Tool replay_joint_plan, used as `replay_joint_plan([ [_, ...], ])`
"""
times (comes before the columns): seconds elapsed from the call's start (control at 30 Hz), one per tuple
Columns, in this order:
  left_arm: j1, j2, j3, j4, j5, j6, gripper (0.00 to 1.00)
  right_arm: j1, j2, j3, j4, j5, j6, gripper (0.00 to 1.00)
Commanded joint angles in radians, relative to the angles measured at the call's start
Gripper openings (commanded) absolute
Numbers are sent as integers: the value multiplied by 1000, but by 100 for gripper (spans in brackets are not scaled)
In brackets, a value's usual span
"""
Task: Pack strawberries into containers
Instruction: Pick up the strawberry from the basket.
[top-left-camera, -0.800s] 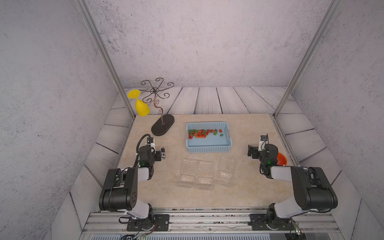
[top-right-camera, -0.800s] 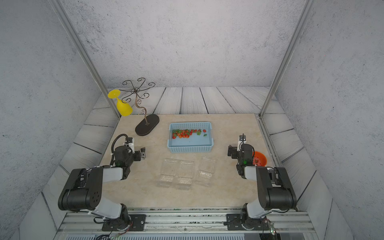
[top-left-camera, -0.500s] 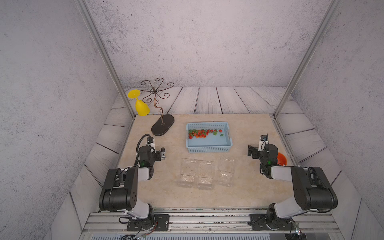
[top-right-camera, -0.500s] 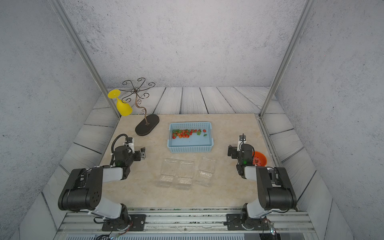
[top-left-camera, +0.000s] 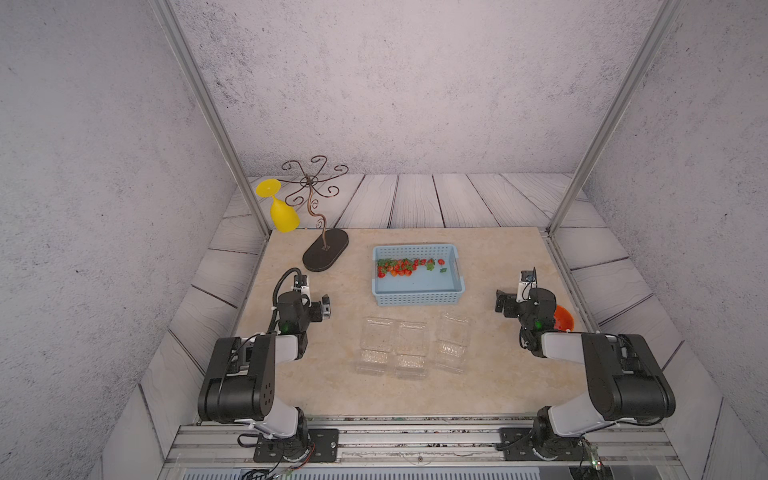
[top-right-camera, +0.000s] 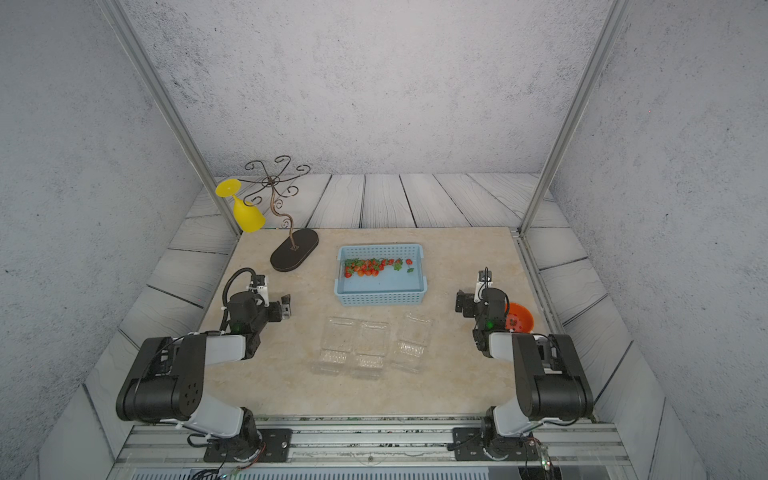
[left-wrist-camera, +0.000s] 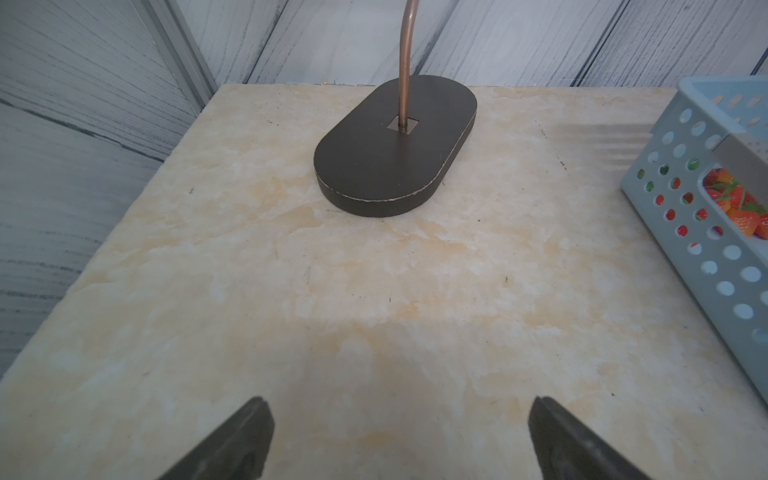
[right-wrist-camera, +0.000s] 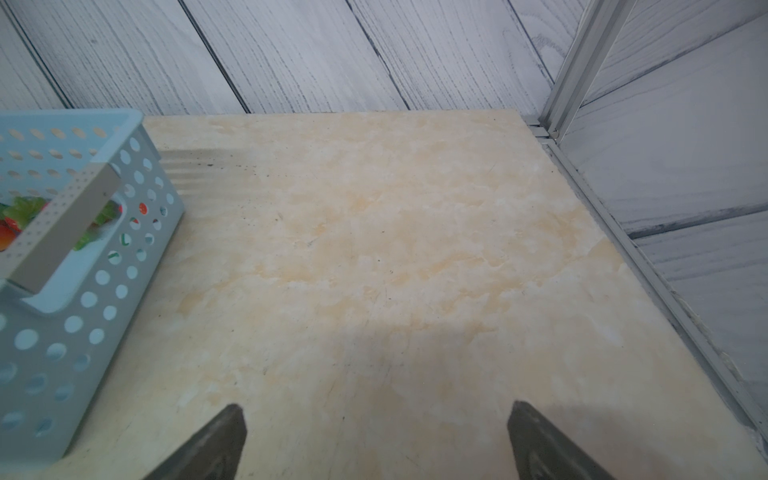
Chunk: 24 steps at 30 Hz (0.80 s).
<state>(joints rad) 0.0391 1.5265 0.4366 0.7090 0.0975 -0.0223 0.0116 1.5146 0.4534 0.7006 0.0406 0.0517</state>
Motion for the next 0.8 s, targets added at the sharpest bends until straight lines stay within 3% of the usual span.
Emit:
replay_joint_plan([
  [0.0,10,8,22,37,-5,13,100,-3,20,13,11,17,-4,99],
  [0.27,13,9,26,29,2,10,99,-6,26,19,10,7,0,99],
  [0.37,14,6,21,33,1,9,65,-6,16,27,2,9,-10,86],
  [0.43,14,7,32,55,-33,-7,51,-3,-28,126,-184,19,-8,83],
  [0.53,12,-57,179,-272,-116,-30,44,3,-26,360,-551,34,14,79],
  [0.67,12,-109,327,-475,-265,-203,44,39,50,608,-846,-82,23,75],
  [0.77,12,-104,427,-482,-171,-264,45,116,110,769,-992,-105,5,72],
])
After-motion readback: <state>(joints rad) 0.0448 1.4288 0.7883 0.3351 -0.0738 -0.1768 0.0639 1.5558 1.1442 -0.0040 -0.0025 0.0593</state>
